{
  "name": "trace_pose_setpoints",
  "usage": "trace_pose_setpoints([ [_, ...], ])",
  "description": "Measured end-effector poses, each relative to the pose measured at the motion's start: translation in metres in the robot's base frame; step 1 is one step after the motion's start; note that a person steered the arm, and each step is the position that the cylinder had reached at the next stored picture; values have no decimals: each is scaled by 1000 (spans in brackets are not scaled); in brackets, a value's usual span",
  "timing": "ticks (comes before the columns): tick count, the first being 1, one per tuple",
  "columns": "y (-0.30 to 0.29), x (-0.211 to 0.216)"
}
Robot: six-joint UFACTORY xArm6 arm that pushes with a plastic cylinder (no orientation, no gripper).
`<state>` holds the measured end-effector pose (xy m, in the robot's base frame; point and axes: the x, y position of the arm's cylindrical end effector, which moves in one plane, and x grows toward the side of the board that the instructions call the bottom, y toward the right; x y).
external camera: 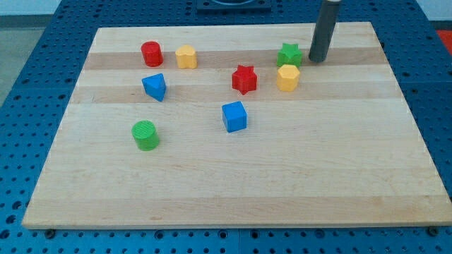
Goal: Move the green star above the red star
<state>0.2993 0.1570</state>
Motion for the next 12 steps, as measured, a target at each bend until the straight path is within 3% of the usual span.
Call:
trace_pose_setpoints([
  [2, -41, -1],
  [5, -41, 11],
  [7, -92, -13],
  [12, -81, 7],
])
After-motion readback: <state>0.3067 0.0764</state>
